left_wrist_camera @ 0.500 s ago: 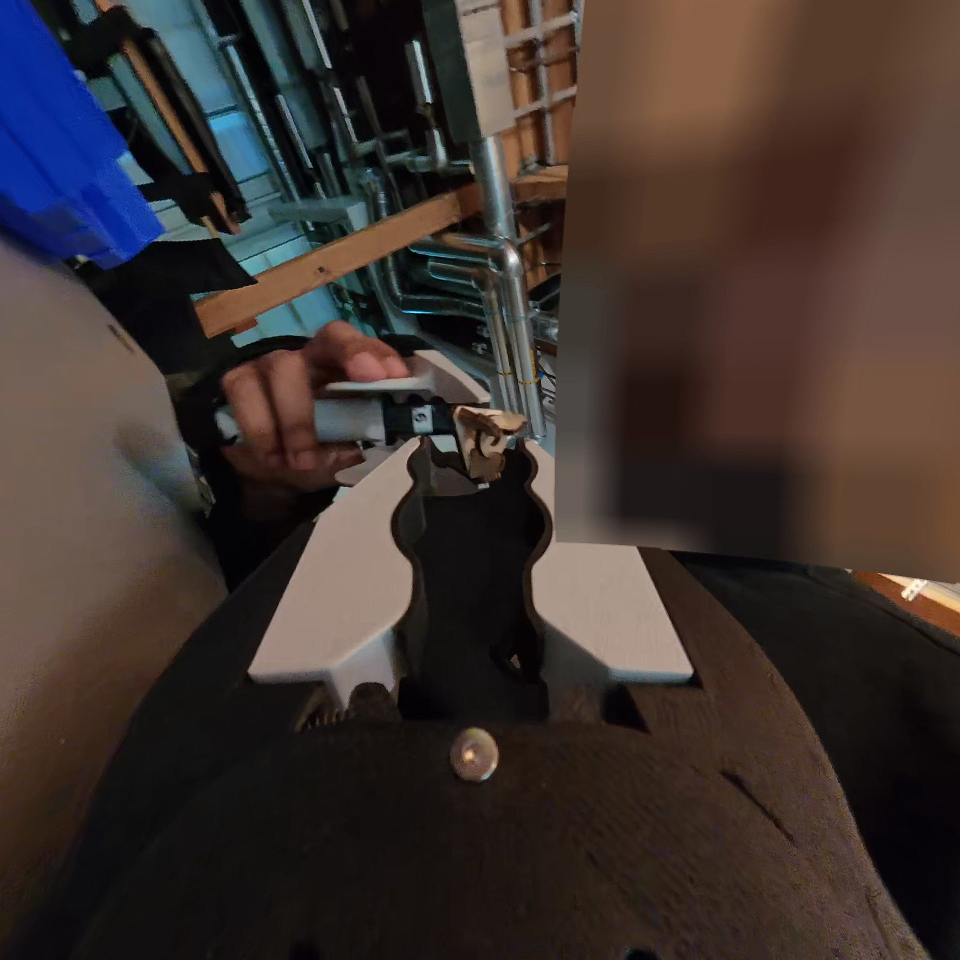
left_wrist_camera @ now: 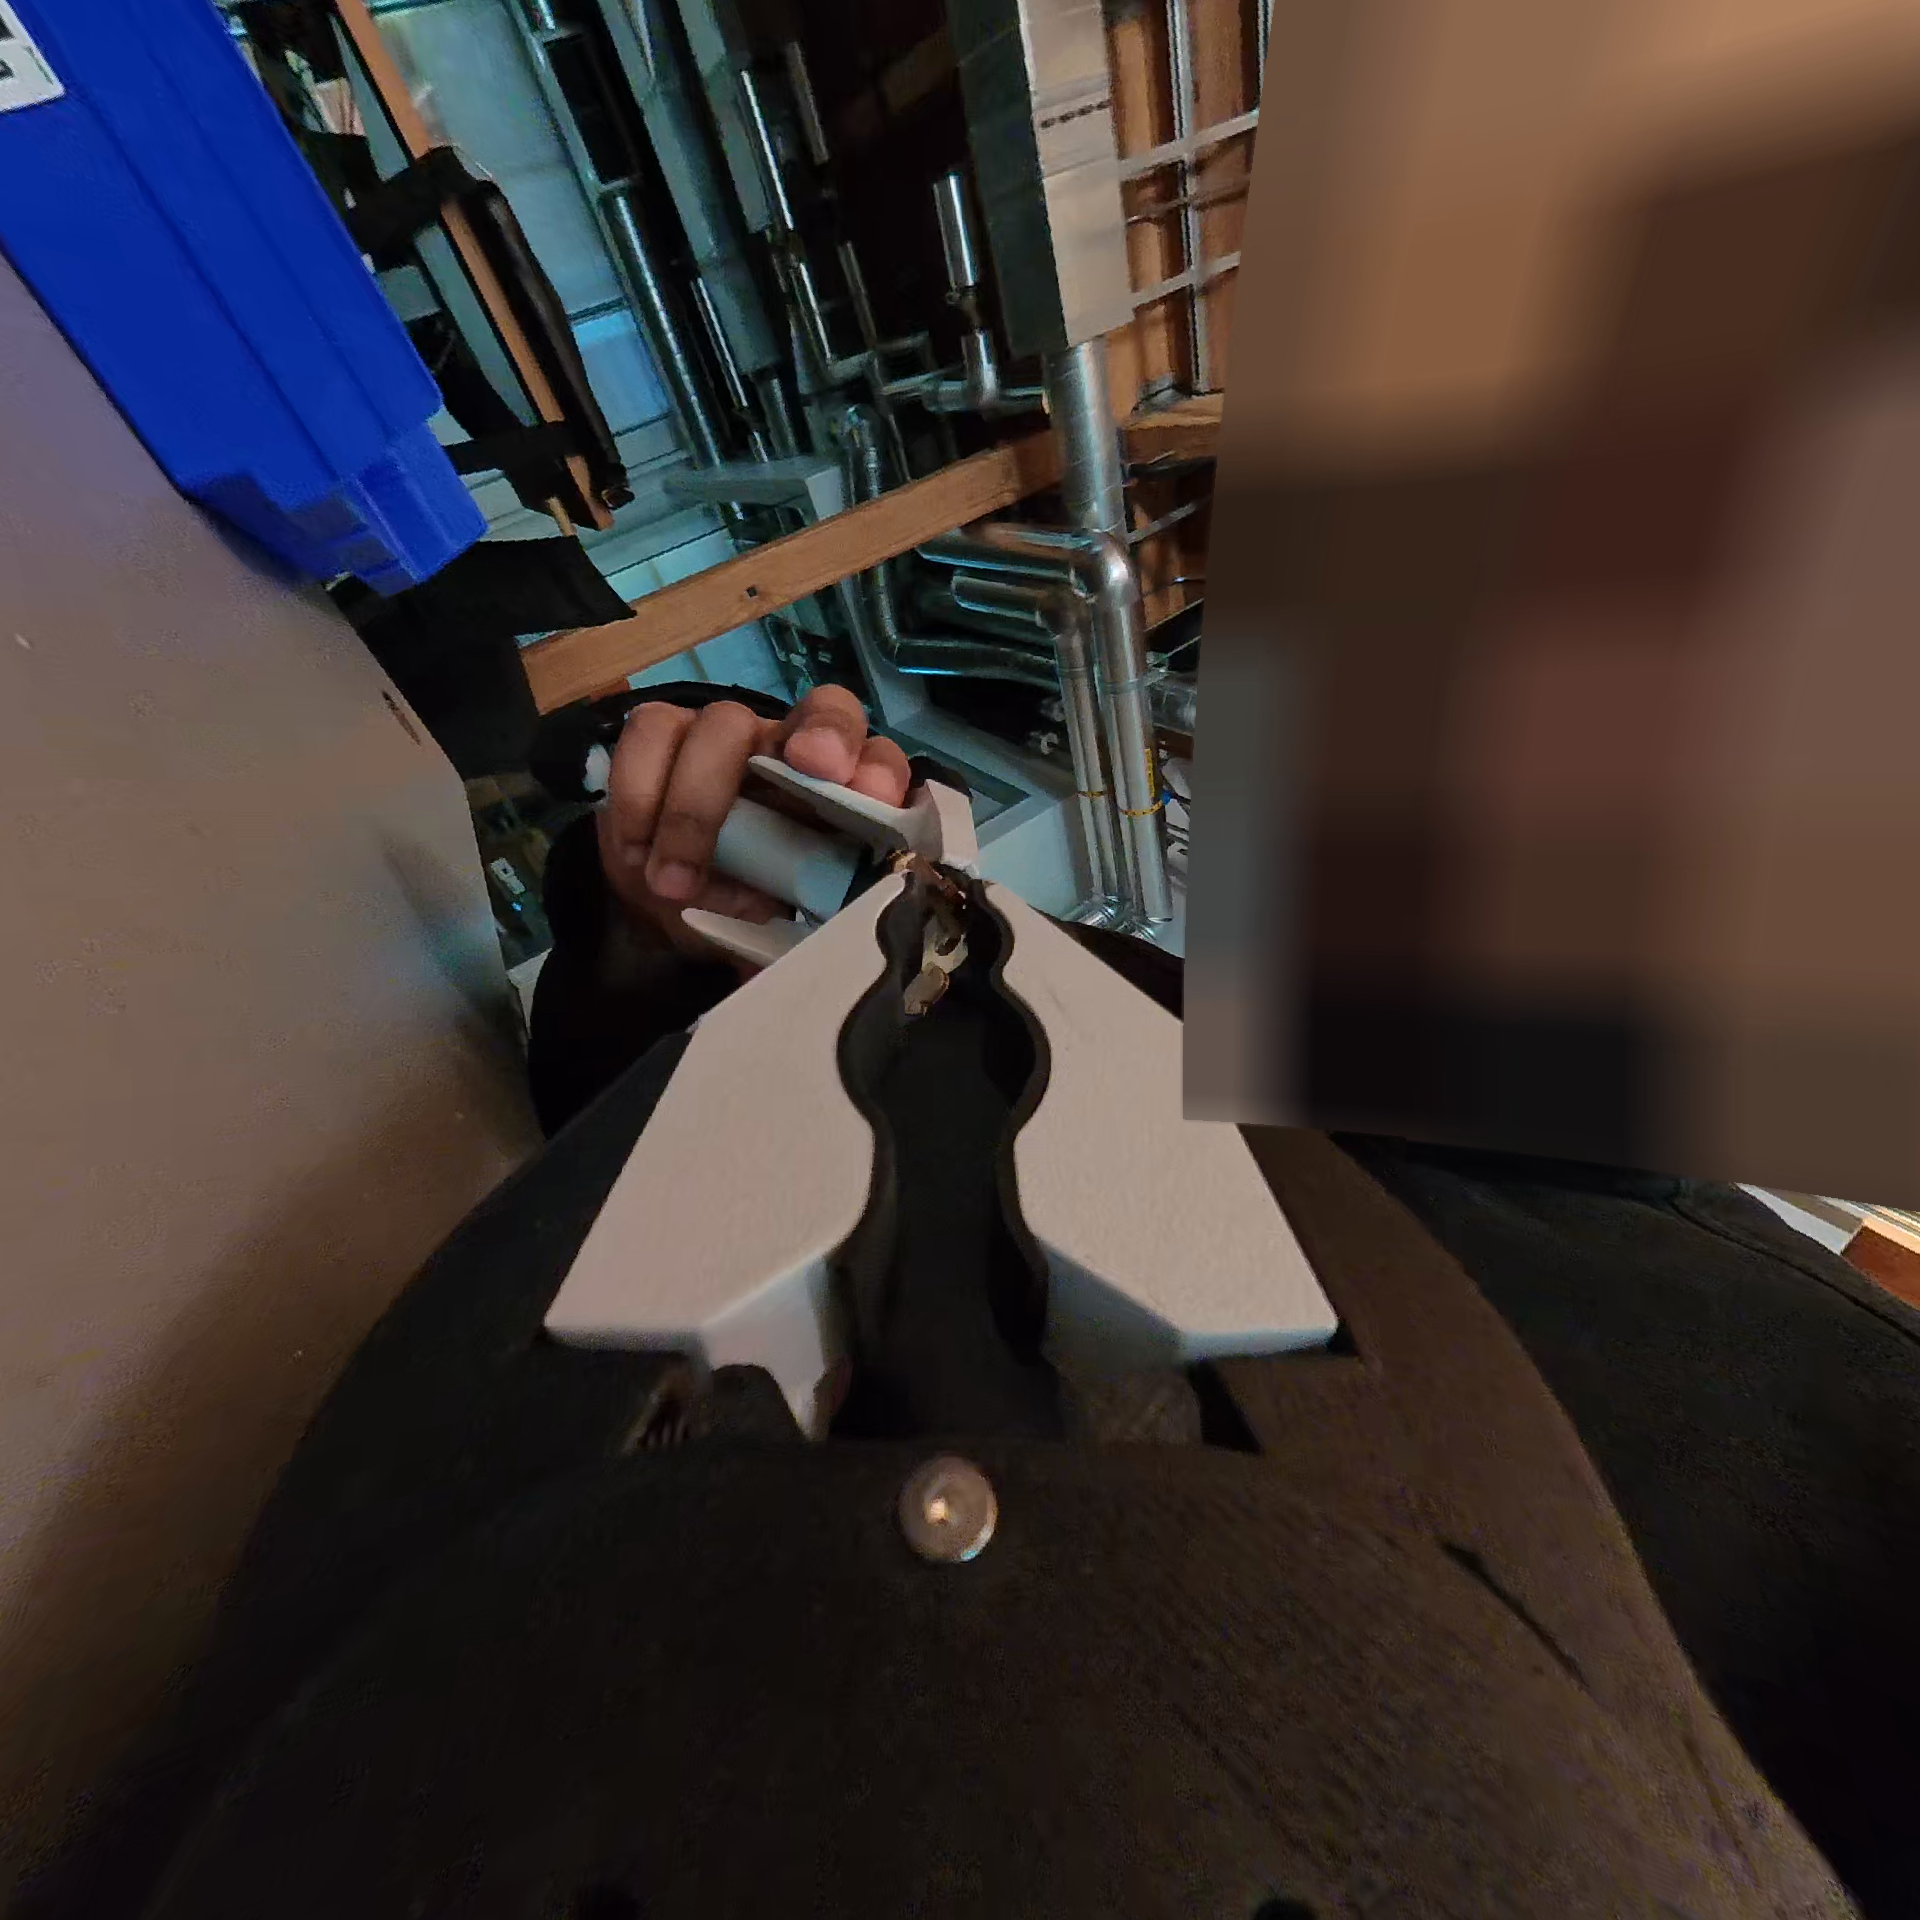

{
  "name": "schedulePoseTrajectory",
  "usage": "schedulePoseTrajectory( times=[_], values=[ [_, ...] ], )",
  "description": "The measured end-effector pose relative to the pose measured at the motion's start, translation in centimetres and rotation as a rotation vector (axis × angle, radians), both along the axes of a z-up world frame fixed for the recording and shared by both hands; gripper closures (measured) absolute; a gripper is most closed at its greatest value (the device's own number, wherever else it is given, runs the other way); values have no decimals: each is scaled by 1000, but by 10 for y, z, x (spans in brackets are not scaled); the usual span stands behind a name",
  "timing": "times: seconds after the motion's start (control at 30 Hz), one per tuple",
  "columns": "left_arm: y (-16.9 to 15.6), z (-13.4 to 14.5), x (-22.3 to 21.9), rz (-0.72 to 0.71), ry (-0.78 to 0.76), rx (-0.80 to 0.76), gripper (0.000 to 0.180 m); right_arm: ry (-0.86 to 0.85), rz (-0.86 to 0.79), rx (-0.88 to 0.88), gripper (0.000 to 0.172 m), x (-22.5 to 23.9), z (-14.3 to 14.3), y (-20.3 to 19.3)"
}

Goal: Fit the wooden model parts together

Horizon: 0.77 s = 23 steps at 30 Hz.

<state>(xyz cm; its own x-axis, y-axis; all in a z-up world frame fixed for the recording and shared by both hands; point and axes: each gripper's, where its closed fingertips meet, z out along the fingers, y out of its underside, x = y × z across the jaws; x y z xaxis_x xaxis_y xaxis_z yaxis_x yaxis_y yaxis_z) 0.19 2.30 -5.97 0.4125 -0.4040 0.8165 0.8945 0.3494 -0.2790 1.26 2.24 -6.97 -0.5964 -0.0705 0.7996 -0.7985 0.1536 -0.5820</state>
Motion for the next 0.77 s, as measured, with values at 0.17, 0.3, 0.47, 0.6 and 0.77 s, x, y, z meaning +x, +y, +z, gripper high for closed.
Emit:
schedulePoseTrajectory(
  times=[0.17,0.3,0.47,0.6,0.77],
  values=[
    [-3,-1,-4,34,6,-12,178,-51,-52,-1,139,-6,-4,0],
    [-10,1,-6,73,18,-2,179,-299,-50,-21,116,-8,-5,3],
    [-16,2,-11,140,34,-13,179,-706,-78,-161,118,-24,11,7],
    [-20,3,-15,191,45,-14,179,-933,-77,-286,132,-25,20,-1],
    [-18,5,-13,201,61,-7,179,-1089,-71,-343,134,-25,15,-13]
  ],
)
